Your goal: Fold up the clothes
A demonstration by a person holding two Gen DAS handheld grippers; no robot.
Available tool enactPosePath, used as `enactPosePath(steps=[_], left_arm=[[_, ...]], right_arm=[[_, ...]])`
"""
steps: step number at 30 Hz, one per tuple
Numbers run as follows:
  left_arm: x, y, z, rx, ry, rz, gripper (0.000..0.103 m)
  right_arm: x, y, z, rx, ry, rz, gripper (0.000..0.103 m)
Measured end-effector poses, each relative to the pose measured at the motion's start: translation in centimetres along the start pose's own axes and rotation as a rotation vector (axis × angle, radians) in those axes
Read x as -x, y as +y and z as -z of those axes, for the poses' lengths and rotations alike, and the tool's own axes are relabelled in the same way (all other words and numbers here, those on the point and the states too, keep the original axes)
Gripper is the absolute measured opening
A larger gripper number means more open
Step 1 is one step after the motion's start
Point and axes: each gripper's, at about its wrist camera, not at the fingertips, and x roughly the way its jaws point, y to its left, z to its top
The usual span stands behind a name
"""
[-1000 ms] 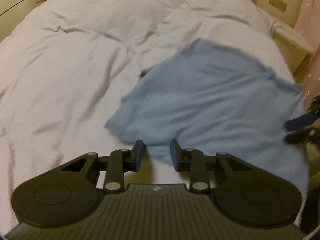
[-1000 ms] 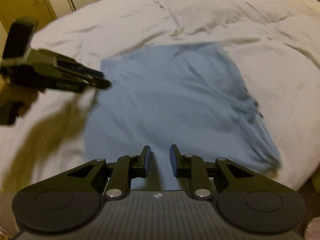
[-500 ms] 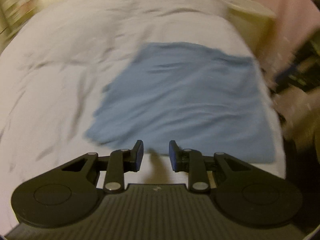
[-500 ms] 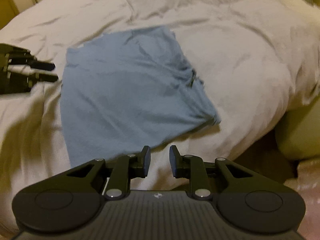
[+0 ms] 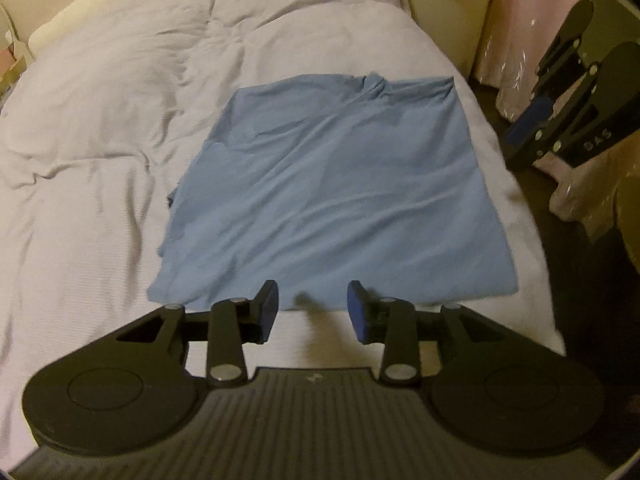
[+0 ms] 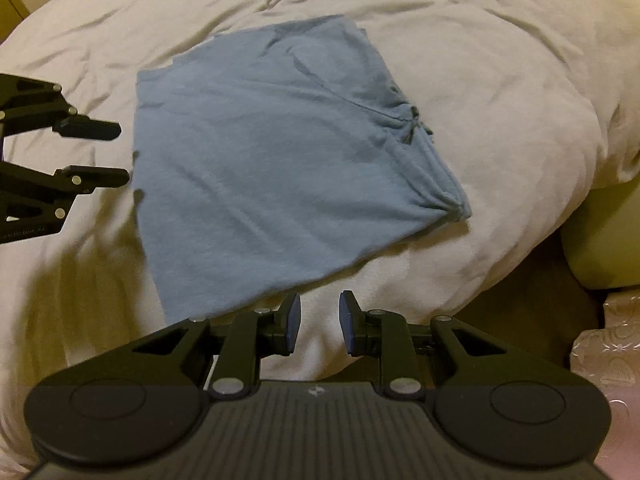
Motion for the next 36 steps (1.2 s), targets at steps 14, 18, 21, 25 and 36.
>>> enactPosePath(steps=[14,18,21,25,36], left_arm=[[0.9,1.7,3.4,-0.202,-0.035,0.030,0.043],[0.7,2.1,4.4,-0.278,-0.041,0.004,0.046],[0.5,2.0,5.2,-0.409,-0.068,-0.053,0.059],[-0.6,1.8,6.7,-0.649,-0.109,-0.114,0.064],[-7.1,1.4,8.5,-1.010,-0.251,-0.167,0.065]], right_arm=[[-1.2,2.9,1.2,-0.078,0.023,0.035,0.029],[-1.5,4.0,1.6,-0.094,0.034,0.046,0.029],[-1.5,4.7,1.7,-0.094,0.037,0.063,0.029],[-1.0,6.7,1.8,-0.039,0.017,0.132,0.029],[-5.1,18.4,3.8,0.470,-0.197,0.359,0.042]])
